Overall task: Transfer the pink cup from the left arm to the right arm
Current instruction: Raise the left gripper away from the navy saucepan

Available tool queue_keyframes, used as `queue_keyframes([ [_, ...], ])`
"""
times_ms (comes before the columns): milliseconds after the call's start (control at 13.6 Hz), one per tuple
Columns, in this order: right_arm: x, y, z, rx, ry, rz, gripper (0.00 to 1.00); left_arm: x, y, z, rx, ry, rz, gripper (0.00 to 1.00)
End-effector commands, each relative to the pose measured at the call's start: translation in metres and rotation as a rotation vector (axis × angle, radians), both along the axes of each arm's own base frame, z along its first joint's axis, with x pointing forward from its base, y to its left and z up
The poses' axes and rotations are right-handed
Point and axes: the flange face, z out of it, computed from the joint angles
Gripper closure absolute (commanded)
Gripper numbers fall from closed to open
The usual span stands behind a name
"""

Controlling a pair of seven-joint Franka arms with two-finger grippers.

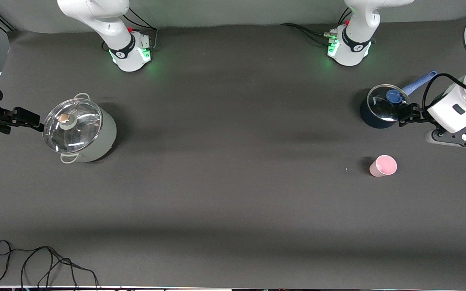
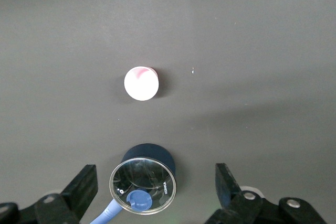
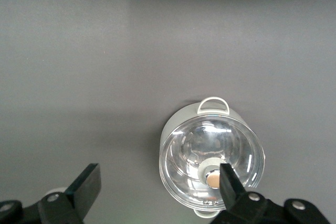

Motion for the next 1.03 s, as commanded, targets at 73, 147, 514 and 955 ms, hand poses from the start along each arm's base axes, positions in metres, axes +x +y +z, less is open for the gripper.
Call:
queue_keyframes([
  [73,-0.008,0.003,0.009,-0.008,-0.003,-0.015,0.0,-0.003,0.0,0.001,0.003,0.007,-0.002,0.0],
  [147,-0.008,0.002,0.01,-0.008,-0.005,-0.017,0.0,-0.003,0.0,0.002,0.003,0.005,-0.001,0.0],
  [514,-0.008,0.002,0.01,-0.008,-0.005,-0.015,0.0,-0.002,0.009,0.001,-0.003,0.01,-0.007,0.01],
  [955,-0.008,0.002,0.01,-0.006,-0.005,-0.017,0.0,0.004,0.063,-0.009,-0.039,0.04,-0.194,0.02],
])
